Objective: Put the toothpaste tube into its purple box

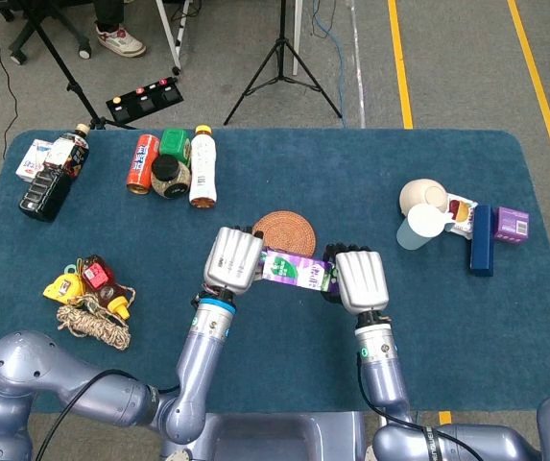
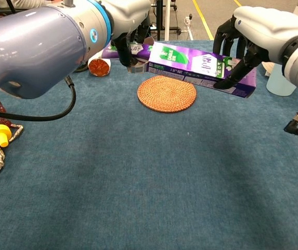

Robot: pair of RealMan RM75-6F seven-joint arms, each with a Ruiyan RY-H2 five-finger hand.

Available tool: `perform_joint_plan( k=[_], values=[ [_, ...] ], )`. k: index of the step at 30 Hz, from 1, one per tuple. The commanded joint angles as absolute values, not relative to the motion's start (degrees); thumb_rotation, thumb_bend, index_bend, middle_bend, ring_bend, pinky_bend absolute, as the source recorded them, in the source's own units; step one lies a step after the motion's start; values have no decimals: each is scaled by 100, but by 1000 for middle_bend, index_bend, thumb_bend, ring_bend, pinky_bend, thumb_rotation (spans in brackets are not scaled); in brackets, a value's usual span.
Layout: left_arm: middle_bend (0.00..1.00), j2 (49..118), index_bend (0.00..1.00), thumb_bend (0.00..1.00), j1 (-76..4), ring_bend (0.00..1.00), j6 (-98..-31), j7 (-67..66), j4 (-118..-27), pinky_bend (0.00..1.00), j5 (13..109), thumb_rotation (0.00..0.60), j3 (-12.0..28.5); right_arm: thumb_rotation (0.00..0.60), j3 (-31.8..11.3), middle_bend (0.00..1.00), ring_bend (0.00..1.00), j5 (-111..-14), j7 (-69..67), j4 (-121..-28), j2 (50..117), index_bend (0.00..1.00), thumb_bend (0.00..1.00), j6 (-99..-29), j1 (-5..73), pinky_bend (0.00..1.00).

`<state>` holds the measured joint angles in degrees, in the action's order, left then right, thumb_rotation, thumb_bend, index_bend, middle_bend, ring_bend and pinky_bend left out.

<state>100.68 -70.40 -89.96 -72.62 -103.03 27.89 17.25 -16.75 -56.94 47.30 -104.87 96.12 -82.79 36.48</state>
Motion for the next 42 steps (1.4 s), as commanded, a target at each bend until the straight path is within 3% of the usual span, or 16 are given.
perform_joint_plan(
  k=[1,5,7,9,13,25,27,31,37,42],
  values=[
    [459,10040,501,343,-7021,433,-8986,-7343,-10361,732,2814,600,1703,600,-1693,643,745,-5705,4614,-10479,9569,616,350,-8243,3630,545],
    [214,9983,161,328,-6993,297,-8991,-7333,-10471,628,2922,600,1735,600,-1705,645,745,-5747,4448,-10429,9516,617,358,-8208,3605,545],
    [119,9928,41,326,-6979,255,-9031,-7353,-10569,575,2945,600,1778,600,-1700,646,745,-5785,4349,-10394,9483,618,362,-8190,3585,545],
    [48,9835,0,325,-6958,231,-9088,-7382,-10748,542,2935,600,1861,600,-1702,646,745,-5824,4184,-10346,9440,619,366,-8157,3552,545],
    [2,9401,0,324,-6851,220,-9243,-7341,-11407,536,3064,600,2085,600,-1738,648,744,-5909,3541,-10261,9285,620,376,-8011,3425,544],
    [0,7728,0,325,-6262,210,-9345,-6803,-12845,528,3306,600,2684,600,-1758,649,726,-6636,1269,-9911,8845,621,385,-7523,3129,514],
    [0,7212,0,324,-5918,208,-9296,-6545,-12927,527,3247,600,2668,600,-1750,649,723,-7031,224,-9542,8854,620,386,-7467,3045,512],
    [0,6726,0,324,-5594,201,-8865,-6054,-12812,527,3231,600,2549,600,-1728,649,717,-7427,-575,-9003,8978,620,385,-7528,3031,512],
    [0,6467,0,324,-5425,196,-8433,-5593,-12535,527,3197,600,2420,600,-1724,649,714,-7583,-720,-8743,9005,621,385,-7533,3061,512],
    [0,6422,0,324,-5423,196,-8252,-5416,-12419,527,3296,600,2292,600,-1472,649,712,-7633,24,-8523,8826,620,385,-7230,3138,511]
  ],
)
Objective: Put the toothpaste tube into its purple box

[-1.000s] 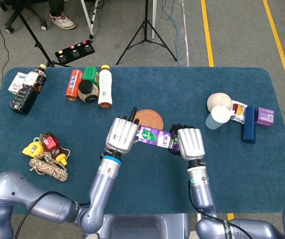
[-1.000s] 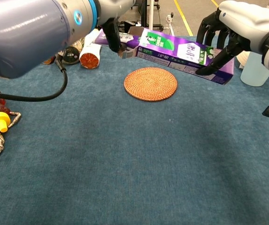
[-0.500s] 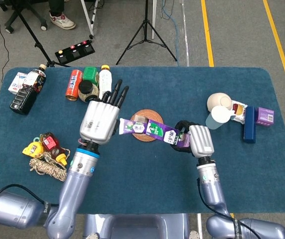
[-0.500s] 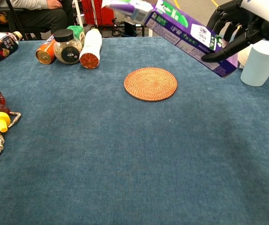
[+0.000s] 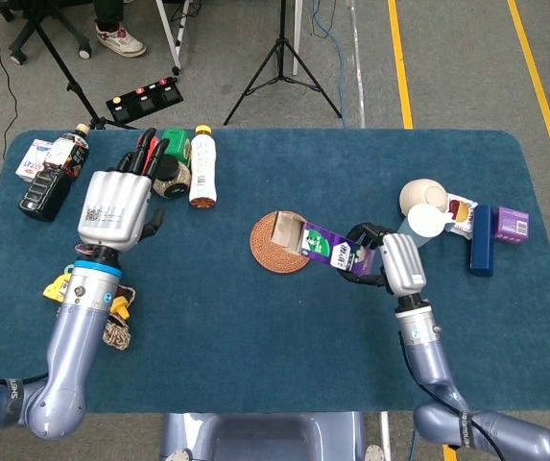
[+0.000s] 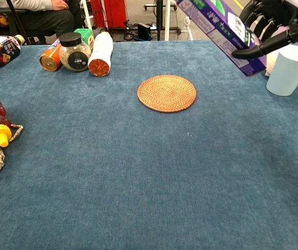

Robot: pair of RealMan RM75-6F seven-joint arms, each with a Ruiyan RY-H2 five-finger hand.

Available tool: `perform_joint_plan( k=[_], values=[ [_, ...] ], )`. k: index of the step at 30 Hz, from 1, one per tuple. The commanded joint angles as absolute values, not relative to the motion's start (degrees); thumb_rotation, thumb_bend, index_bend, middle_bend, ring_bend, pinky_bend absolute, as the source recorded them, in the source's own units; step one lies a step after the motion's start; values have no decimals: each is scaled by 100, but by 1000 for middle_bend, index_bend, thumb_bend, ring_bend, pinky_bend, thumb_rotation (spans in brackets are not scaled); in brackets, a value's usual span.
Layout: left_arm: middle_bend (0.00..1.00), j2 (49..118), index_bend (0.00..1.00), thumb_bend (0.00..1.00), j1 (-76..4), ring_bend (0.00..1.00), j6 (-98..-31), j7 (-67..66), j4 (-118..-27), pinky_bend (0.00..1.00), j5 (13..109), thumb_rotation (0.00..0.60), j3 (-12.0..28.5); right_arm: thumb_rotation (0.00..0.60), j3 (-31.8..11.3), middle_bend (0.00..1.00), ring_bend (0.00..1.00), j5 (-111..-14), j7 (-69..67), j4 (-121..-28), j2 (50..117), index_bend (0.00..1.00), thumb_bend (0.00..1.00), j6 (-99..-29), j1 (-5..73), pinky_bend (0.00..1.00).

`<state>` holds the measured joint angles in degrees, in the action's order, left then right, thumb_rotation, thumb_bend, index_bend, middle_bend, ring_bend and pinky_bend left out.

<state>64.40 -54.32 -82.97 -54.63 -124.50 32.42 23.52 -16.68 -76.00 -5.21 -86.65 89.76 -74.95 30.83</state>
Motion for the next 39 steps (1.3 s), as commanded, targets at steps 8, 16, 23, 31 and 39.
perform_joint_plan(
  k=[8,16,23,31,39],
  values=[
    [0,6438,0,324,-5376,153,-8219,-5394,-12345,480,3286,600,1984,600,-1001,641,694,-7626,1420,-8256,8398,621,385,-6550,3302,510],
    [0,6465,0,325,-5316,121,-8198,-5336,-12237,453,3124,600,1811,600,-746,639,680,-7915,1829,-7853,8517,621,383,-6523,3352,511],
    [0,6453,0,325,-5212,119,-8098,-5166,-12103,453,3194,600,1650,600,-629,495,519,-7978,1884,-7472,8717,434,244,-6389,3389,437],
    [0,6349,0,325,-5068,120,-8025,-4971,-12056,453,3467,600,1485,600,-720,87,136,-7160,1911,-8119,8329,124,0,-5728,3354,264],
    [0,6040,0,324,-4405,105,-8111,-4147,-12276,414,4285,600,1070,600,-748,83,124,-7200,1904,-9183,7610,119,0,-6296,3012,258]
  ],
)
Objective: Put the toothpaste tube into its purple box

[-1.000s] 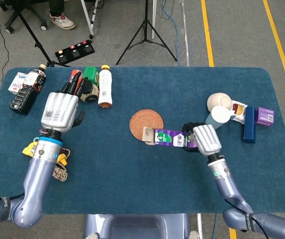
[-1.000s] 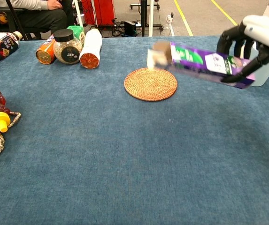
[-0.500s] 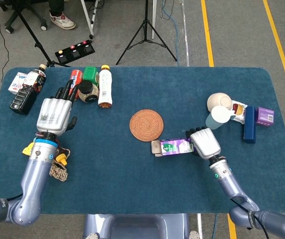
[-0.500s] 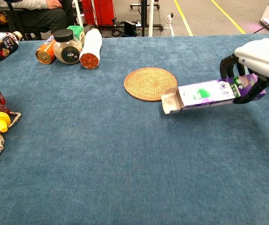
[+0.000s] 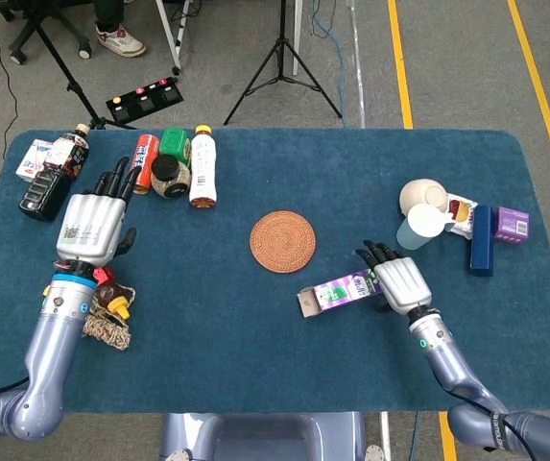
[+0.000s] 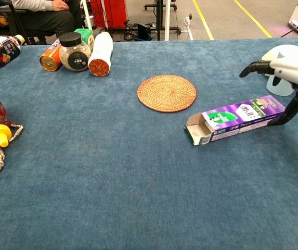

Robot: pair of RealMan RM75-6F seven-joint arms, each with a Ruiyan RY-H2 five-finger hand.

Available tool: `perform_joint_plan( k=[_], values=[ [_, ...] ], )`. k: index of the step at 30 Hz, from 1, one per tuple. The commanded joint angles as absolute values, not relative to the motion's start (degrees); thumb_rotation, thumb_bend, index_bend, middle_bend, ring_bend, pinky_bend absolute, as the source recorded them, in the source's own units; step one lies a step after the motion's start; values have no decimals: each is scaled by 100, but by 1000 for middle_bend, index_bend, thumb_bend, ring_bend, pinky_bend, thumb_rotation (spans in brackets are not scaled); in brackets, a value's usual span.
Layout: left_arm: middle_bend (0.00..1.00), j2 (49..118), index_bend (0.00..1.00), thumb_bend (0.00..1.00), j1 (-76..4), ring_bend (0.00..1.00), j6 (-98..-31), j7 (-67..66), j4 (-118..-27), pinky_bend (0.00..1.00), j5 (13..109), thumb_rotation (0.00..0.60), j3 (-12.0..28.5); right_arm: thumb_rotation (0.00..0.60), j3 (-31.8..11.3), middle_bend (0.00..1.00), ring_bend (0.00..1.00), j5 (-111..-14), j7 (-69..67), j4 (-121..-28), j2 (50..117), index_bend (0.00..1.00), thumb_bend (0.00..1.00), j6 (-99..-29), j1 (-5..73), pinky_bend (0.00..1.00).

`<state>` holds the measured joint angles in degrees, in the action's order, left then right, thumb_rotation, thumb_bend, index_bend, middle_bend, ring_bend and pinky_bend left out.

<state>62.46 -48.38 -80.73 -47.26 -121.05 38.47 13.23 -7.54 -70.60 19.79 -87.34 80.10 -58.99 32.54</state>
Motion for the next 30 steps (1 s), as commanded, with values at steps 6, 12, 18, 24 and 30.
perform_joint_plan(
  k=[6,12,18,24,30],
  values=[
    [0,5542,0,261,-3429,3,-8126,-3035,-12311,255,5322,600,339,600,-543,109,129,-7865,1138,-9420,6959,142,0,-6923,2559,251],
    [0,5330,0,163,-2339,0,-8339,-1404,-11533,224,6408,600,-311,600,-322,127,133,-8534,187,-9145,6528,155,0,-7695,2061,238],
    [0,5535,0,144,-1316,0,-8868,186,-10409,208,7307,600,-742,600,-132,129,134,-8990,-373,-8685,6408,157,0,-8313,1668,217],
    [0,6070,0,142,-483,0,-9490,942,-9324,197,7593,600,-806,600,-128,130,131,-9193,-568,-8331,6435,157,0,-8887,1351,214],
    [0,6101,0,142,-299,0,-9482,1127,-9073,196,7746,600,-672,600,-94,129,128,-9279,-484,-8539,6428,159,0,-9215,1078,208]
  ],
)
